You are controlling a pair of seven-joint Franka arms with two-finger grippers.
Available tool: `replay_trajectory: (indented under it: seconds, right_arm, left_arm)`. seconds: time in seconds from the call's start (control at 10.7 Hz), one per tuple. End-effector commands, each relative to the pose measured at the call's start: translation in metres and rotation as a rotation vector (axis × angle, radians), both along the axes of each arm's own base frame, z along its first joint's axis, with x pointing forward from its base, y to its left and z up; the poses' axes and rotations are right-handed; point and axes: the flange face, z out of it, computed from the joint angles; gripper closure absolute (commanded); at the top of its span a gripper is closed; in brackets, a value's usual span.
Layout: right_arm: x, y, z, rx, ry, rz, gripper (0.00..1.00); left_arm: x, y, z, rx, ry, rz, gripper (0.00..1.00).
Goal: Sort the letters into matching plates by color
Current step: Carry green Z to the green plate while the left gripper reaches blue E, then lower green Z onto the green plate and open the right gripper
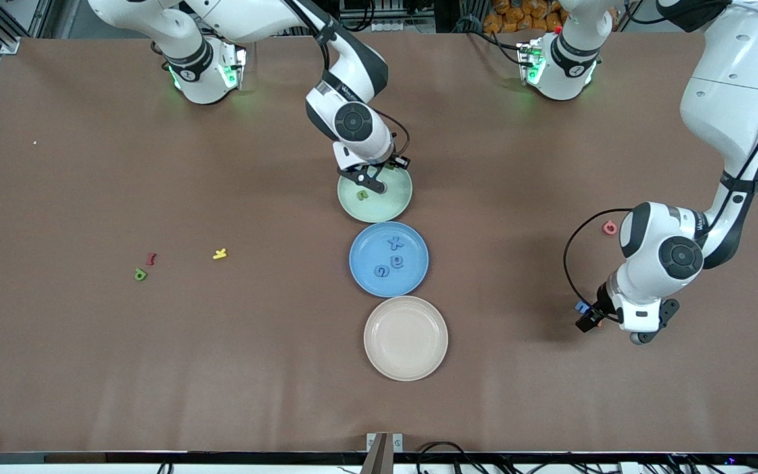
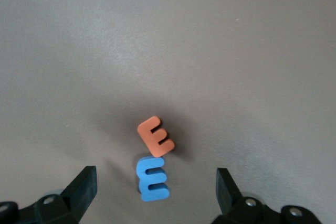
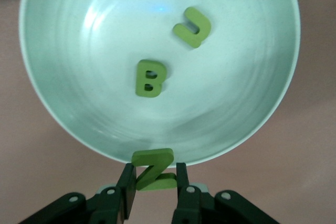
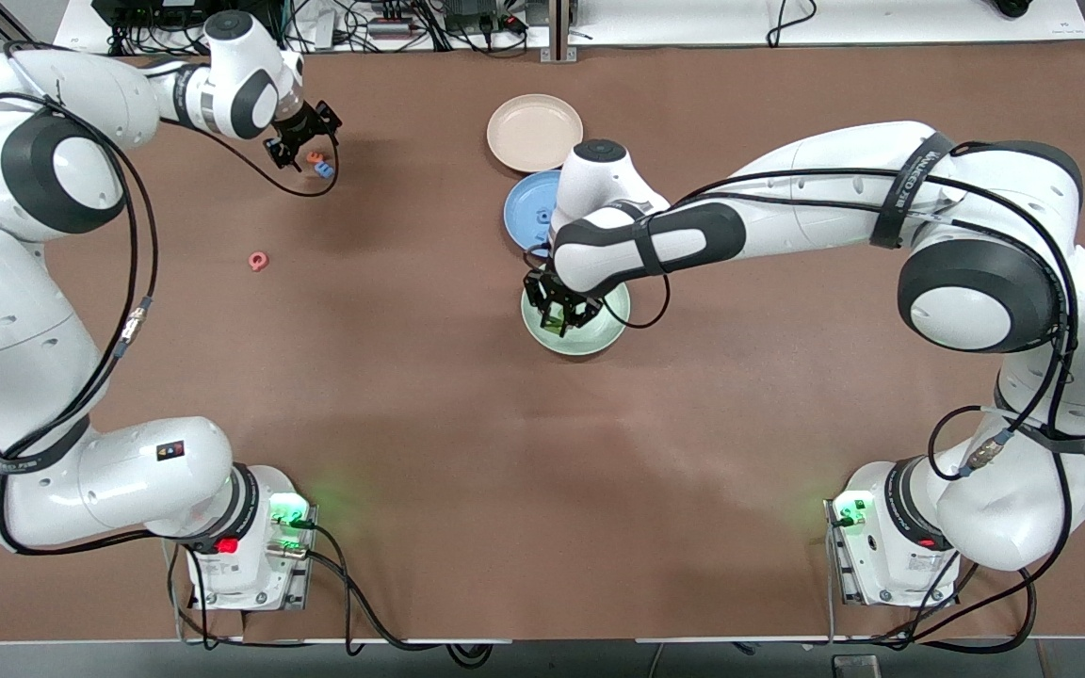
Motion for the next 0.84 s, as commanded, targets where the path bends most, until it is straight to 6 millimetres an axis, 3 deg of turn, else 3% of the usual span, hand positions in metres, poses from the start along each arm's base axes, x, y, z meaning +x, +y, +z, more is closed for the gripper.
replay_trajectory:
  seconds: [0.0,0.75]
  right_arm:
    - [0.006,-0.008,-0.013,-0.023,-0.026,0.023,1.00]
    - [0.046,-0.022,-0.032,-0.006,-0.074,-0.039,0.86]
  left_arm:
    - [-0.006,-0.002,-0.006,-0.057,0.009,0.038,0.00]
    - [0.001,-0.010,-0.015,-0.079,0.018,0.206,0.00]
